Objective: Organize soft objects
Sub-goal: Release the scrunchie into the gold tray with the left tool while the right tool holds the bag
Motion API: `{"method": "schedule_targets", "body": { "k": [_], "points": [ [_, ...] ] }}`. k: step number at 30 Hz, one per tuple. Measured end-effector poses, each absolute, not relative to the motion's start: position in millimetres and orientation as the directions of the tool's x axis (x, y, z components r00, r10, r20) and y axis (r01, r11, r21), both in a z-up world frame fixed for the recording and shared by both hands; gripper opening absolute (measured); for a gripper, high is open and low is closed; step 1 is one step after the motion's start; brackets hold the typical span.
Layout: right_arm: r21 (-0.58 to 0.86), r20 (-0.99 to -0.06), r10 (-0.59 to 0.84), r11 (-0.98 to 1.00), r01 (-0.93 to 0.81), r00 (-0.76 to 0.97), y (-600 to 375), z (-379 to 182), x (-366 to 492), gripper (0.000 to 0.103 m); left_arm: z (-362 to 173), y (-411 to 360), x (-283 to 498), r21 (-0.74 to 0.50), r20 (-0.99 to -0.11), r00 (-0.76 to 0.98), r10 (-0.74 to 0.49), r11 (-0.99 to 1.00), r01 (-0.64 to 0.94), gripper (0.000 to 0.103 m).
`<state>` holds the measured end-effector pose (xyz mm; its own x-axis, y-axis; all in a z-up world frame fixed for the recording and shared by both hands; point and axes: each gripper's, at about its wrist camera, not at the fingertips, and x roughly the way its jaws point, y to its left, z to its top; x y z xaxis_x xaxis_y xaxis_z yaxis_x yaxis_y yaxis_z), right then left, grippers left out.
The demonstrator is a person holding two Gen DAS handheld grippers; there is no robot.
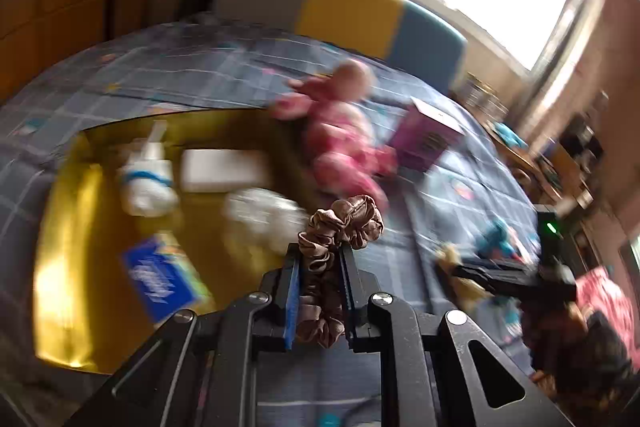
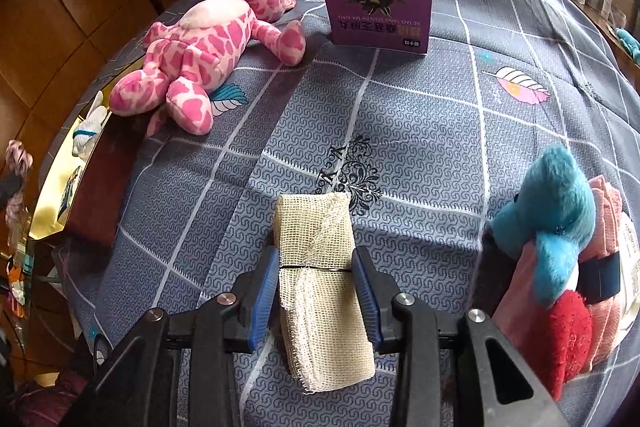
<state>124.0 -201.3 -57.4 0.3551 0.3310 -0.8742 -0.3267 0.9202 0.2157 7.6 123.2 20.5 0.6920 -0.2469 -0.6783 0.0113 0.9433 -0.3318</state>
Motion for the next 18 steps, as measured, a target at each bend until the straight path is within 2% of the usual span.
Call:
{"method": "schedule_targets", "body": {
  "k": [8, 13, 18],
  "points": [
    [0.190, -0.876, 0.317, 0.919, -0.345, 0.363, -196.9, -58.3, 122.1, 0.037, 1.1, 245.0, 32.1, -0.300, -0.774, 0.633, -0.027, 0.895, -0.329, 0.018],
    [0.210, -0.874, 0.331, 0.918, -0.337, 0.356, -199.7, -58.1, 123.0, 0.039, -19.2, 283.5, 63.9, -0.267, -0.813, 0.581, 0.033, 0.866, -0.423, 0.018],
    [0.214, -0.871, 0.336, 0.916, -0.339, 0.358, -199.4, -58.7, 123.9, 0.039, -37.6, 305.4, 92.1, -0.243, -0.836, 0.544, 0.066, 0.845, -0.476, 0.024]
  ]
}}
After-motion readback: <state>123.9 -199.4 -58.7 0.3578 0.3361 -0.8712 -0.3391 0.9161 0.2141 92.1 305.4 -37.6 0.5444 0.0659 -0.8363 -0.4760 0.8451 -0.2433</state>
